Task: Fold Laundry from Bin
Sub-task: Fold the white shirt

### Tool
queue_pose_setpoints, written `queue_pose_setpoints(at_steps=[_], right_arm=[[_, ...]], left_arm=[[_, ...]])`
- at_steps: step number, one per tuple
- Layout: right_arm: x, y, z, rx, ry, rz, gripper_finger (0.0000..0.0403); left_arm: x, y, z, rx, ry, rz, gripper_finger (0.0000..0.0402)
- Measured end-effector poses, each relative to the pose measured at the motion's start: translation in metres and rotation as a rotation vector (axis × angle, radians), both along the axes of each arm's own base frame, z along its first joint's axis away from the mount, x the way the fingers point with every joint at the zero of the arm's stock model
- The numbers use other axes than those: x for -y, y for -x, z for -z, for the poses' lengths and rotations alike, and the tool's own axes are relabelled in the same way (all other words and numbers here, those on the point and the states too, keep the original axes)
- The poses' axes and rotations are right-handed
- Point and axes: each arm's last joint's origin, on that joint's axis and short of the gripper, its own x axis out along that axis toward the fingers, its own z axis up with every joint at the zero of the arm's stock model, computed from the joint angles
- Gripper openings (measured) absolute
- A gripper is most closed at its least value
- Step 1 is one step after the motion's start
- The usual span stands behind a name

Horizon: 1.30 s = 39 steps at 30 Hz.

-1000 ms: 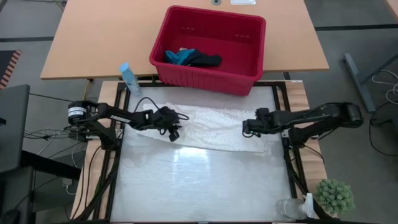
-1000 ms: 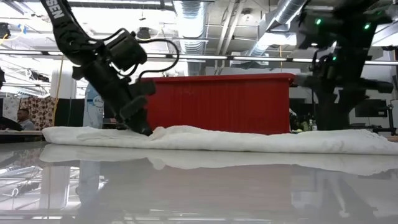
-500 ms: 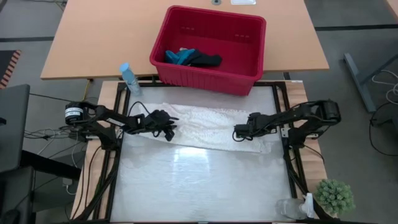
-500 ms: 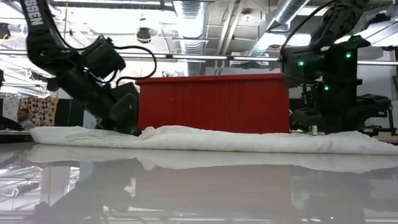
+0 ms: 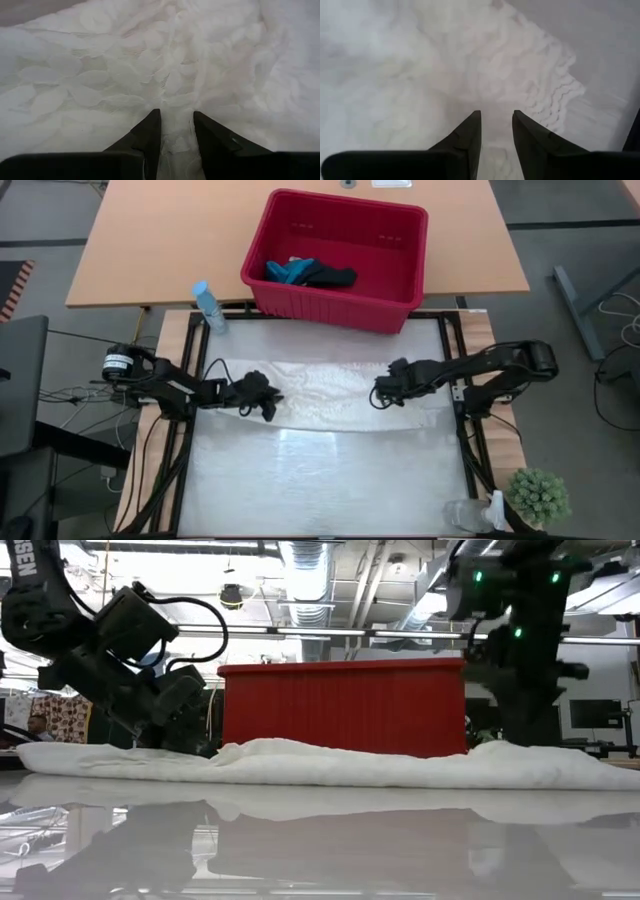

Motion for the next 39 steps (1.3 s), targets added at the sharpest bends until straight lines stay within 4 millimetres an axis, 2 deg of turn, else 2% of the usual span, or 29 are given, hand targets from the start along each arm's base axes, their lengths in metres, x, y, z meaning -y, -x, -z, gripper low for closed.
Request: queue_pose_setpoints(at_steps=[5, 7, 14, 18, 24, 31, 35, 39], right_arm=[[0.0, 0.015, -0.013, -0.033, -0.009, -0.032, 0.0132], [0.002, 0.019, -0.016, -0.033, -0.01, 0.026, 0.0132], [-0.023, 0.013, -0.022, 0.095, -0.039, -0.097, 0.0131], [-0.028, 0.014, -0.014, 0.102, -0.042, -0.066, 0.0115], [-0.023, 0.024, 0.013, 0.097, -0.05, -0.005, 0.0086], [-0.013, 0.044, 0.036, 0.004, -0.061, 0.12, 0.0076], [-0.013, 0.05, 0.036, -0.033, -0.05, 0.155, 0.0075], [-0.015, 0.048, 0.025, -0.002, -0.003, 0.131, 0.0075]], left_arm=[[0.002, 0.0, 0.0, 0.004, 0.011, -0.01, 0.0102], [0.003, 0.0, 0.0, 0.007, 0.014, -0.023, 0.0102], [0.009, 0.0, 0.0, 0.01, 0.019, -0.016, 0.0102], [0.011, 0.0, 0.0, 0.009, 0.015, -0.012, 0.0102], [0.011, 0.0, 0.0, 0.008, 0.014, -0.012, 0.0102], [0.011, 0.0, 0.0, 0.008, 0.015, -0.012, 0.0102], [0.011, 0.0, 0.0, 0.008, 0.015, -0.013, 0.0102], [0.011, 0.0, 0.0, 0.008, 0.016, -0.013, 0.0102]])
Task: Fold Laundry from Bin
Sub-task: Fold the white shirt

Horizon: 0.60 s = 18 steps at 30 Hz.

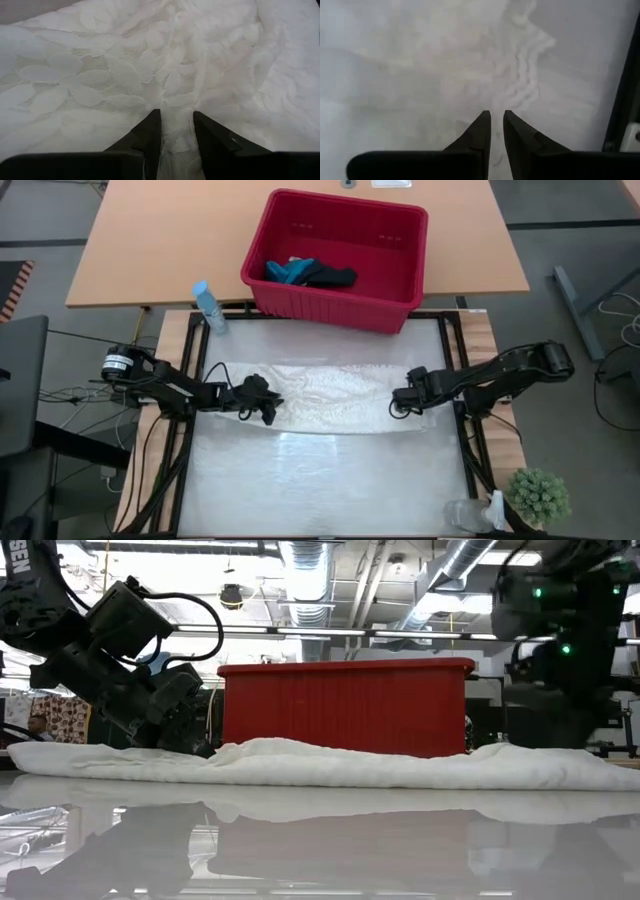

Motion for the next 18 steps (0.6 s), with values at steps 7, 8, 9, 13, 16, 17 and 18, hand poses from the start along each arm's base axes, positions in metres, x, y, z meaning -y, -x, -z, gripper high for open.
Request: queue_pose_setpoints(at_steps=[7, 8, 9, 13, 16, 17, 18], right_arm=[[-0.006, -0.002, -0.013, 0.075, -0.03, -0.092, 0.0094], [-0.006, -0.002, -0.013, 0.076, -0.054, -0.104, 0.0106], [-0.007, -0.002, -0.013, 0.083, -0.08, -0.108, 0.0121], [-0.008, -0.003, -0.014, 0.069, -0.169, -0.147, 0.0204], [-0.006, -0.005, -0.017, 0.084, -0.183, -0.138, 0.0272], [-0.004, -0.006, -0.018, 0.084, -0.175, -0.133, 0.0291], [-0.003, -0.005, -0.018, 0.082, -0.161, -0.126, 0.0308]], left_arm=[[0.0, 0.0, 0.0, 0.007, 0.005, 0.002, 0.0102], [0.0, 0.0, -0.001, 0.008, 0.005, 0.002, 0.0102], [0.0, 0.0, -0.001, 0.008, 0.004, 0.002, 0.0102], [0.0, 0.0, -0.001, 0.008, 0.003, 0.003, 0.0102], [0.0, 0.0, -0.001, 0.008, 0.002, 0.004, 0.0102], [0.0, 0.0, -0.001, 0.008, 0.002, 0.004, 0.0102], [0.0, 0.0, -0.001, 0.008, 0.002, 0.004, 0.0102]])
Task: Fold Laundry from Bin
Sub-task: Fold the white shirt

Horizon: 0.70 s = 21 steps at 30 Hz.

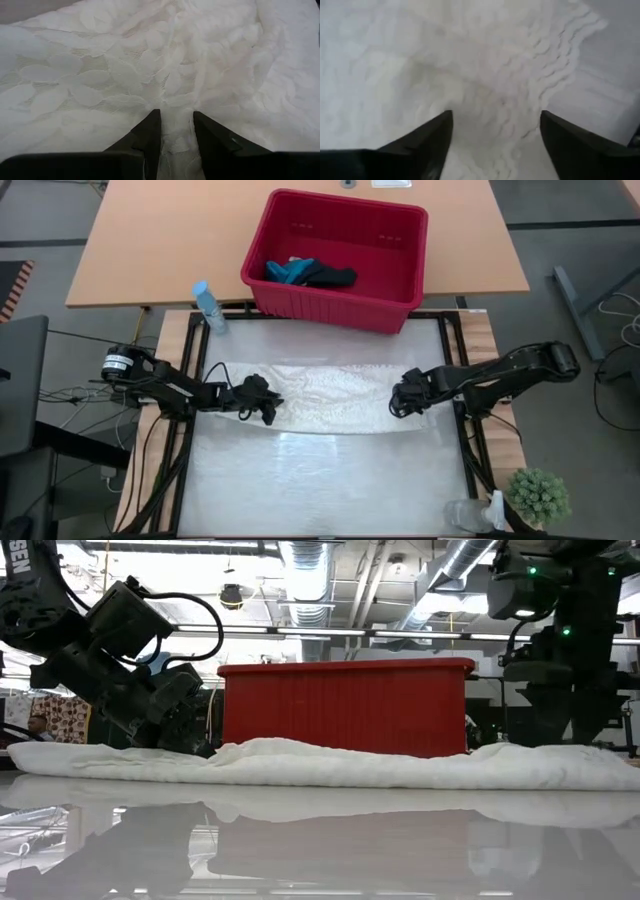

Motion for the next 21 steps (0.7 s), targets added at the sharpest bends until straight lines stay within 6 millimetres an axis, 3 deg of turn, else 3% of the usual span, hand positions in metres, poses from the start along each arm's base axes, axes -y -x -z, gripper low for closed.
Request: queue_pose_setpoints(at_steps=[6, 13, 16, 21], right_arm=[[0.01, 0.006, -0.001, -0.048, 0.013, 0.075, 0.0368], [0.009, 0.013, -0.014, 0.058, -0.028, 0.069, 0.037], [0.009, 0.019, -0.021, 0.104, 0.04, 0.096, 0.0369], [0.012, 0.025, -0.006, 0.105, 0.056, 0.156, 0.0369]], left_arm=[[0.0, 0.0, 0.0, 0.0, 0.001, 0.003, 0.0102], [0.0, 0.0, 0.0, 0.0, 0.0, 0.004, 0.0102], [0.0, 0.0, 0.0, 0.0, 0.001, 0.004, 0.0102], [0.0, 0.0, 0.0, 0.001, 0.002, 0.002, 0.0102]])
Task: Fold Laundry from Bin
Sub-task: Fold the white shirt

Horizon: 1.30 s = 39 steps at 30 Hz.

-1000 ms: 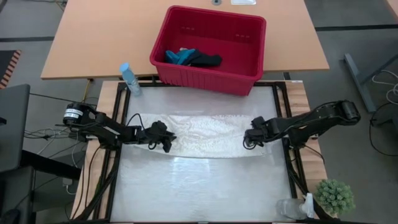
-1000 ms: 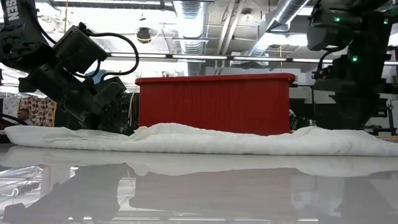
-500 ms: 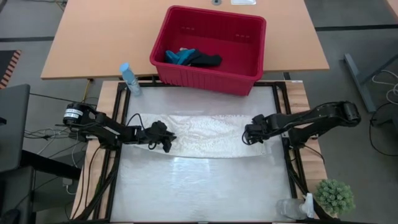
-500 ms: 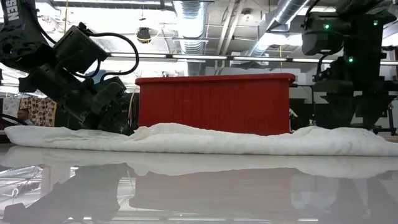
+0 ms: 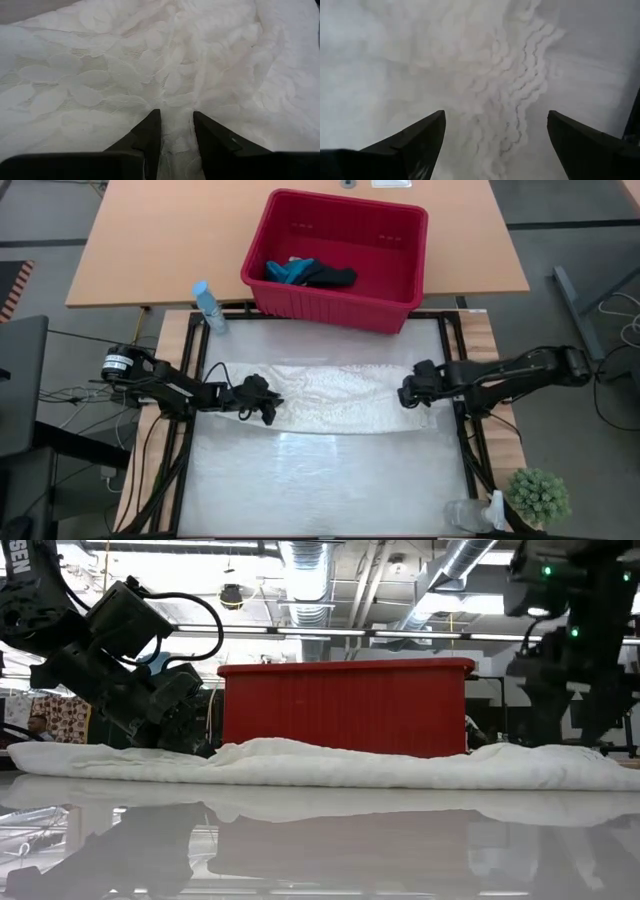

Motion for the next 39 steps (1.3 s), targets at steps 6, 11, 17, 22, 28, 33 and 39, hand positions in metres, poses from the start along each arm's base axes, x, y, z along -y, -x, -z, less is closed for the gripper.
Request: queue_pose_setpoints(at_steps=[6, 11, 17, 22, 28, 33, 39], right_arm=[[0.001, 0.0, 0.021, 0.021, -0.005, 0.049, 0.0369], [0.004, -0.001, 0.03, 0.015, 0.007, 0.082, 0.0369], [0.012, -0.005, 0.046, -0.005, -0.029, 0.102, 0.0369], [0.017, -0.012, 0.057, -0.047, -0.057, 0.128, 0.036], [0.019, -0.022, 0.067, -0.064, -0.06, 0.127, 0.0293], [0.018, -0.023, 0.066, -0.053, -0.076, 0.118, 0.0215], [0.018, -0.024, 0.065, -0.022, -0.095, 0.09, 0.0086]], left_arm=[[0.0, 0.0, 0.0, 0.002, -0.001, 0.0, 0.0102], [0.0, 0.0, 0.0, 0.002, -0.002, 0.002, 0.0102], [0.0, 0.0, 0.0, 0.001, -0.005, 0.004, 0.0102], [0.0, 0.0, 0.0, 0.008, -0.006, 0.005, 0.0102], [0.0, -0.001, -0.001, 0.018, -0.004, 0.021, 0.0102], [0.001, -0.001, -0.001, 0.018, -0.005, 0.022, 0.0102], [0.0, -0.001, -0.001, 0.019, -0.008, 0.024, 0.0102]])
